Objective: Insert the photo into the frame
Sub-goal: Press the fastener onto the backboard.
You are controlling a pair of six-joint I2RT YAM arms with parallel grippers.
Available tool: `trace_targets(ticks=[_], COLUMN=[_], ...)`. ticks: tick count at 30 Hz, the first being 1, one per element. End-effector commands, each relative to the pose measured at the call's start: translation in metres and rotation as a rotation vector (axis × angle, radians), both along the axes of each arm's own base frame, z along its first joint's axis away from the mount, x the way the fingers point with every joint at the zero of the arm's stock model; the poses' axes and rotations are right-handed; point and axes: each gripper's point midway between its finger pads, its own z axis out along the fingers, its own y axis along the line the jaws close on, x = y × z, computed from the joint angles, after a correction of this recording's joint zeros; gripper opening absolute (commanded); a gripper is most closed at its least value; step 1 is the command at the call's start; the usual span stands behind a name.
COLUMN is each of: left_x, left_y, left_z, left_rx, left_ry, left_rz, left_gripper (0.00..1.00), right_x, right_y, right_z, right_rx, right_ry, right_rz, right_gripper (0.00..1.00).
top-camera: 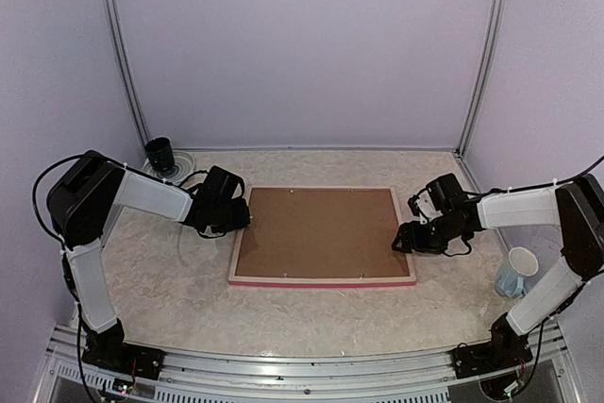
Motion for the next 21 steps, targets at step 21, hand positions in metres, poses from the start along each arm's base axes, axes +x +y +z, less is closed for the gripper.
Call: trace_targets(ticks=[21], left_x=[-0.018], left_y=[0.02], left_z=[-0.033], left_rx=[0.038], left_ry=[0.086], left_rz=[0.038], left_gripper=[0.21], right_x=[0.073], right_y=[0.005], right_z=[-0.004], right_rx=[-0.101], right_ry=[-0.056], right_rz=[-0.109], right_gripper=[0.59])
